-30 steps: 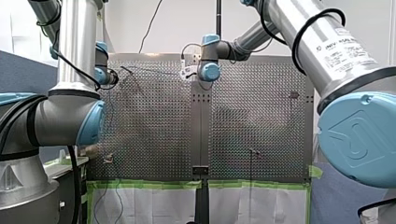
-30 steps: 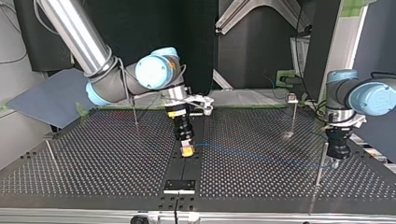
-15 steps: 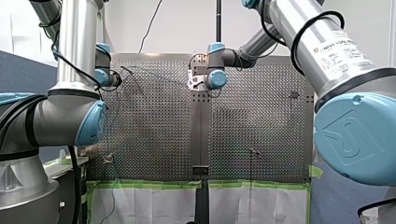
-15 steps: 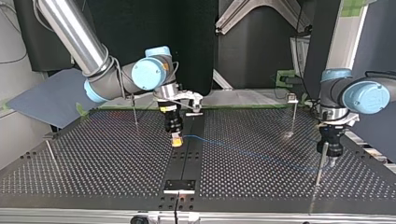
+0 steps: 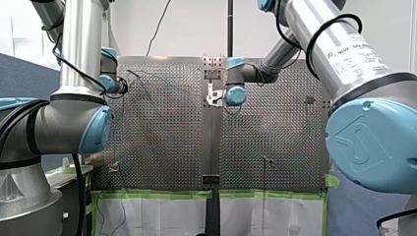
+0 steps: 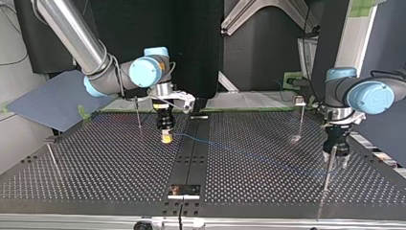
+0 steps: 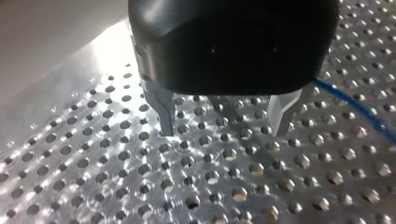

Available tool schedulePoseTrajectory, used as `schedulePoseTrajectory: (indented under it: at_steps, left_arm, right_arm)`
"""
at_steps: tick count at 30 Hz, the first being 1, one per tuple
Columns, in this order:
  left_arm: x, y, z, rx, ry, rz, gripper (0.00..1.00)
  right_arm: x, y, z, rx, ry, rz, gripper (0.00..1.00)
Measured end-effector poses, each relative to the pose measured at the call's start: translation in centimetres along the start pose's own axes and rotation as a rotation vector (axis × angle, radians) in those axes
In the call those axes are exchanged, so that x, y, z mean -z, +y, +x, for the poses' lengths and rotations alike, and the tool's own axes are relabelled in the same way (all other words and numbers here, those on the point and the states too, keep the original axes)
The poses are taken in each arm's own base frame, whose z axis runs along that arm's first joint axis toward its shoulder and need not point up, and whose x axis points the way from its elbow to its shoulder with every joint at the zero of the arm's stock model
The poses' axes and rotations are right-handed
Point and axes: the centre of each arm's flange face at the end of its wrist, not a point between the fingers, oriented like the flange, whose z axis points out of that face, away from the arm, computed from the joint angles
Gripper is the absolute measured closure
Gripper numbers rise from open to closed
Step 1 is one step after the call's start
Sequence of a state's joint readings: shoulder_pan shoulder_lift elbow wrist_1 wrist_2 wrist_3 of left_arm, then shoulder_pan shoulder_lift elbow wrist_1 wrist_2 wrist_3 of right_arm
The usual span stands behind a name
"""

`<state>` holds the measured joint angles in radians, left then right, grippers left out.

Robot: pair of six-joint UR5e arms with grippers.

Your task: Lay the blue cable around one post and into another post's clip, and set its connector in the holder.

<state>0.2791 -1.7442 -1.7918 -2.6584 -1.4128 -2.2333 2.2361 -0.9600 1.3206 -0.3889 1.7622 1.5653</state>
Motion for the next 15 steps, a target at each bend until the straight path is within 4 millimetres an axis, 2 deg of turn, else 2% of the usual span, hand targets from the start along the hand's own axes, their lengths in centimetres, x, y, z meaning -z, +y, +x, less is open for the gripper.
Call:
schedulePoseTrajectory:
  at_steps: [11,15]
  left_arm:
    - [-0.4,1.1,2.7,-0.004,0.049,-0.016,0.0]
    - [-0.5,1.2,2.9,0.001,0.047,-0.012,0.0]
  right_arm:
    - [0.4,5.2,-3.6,-0.017,0.001,-0.153,1.0]
    - [0.6,8.2,-5.0,-0.03,0.004,-0.231,1.0]
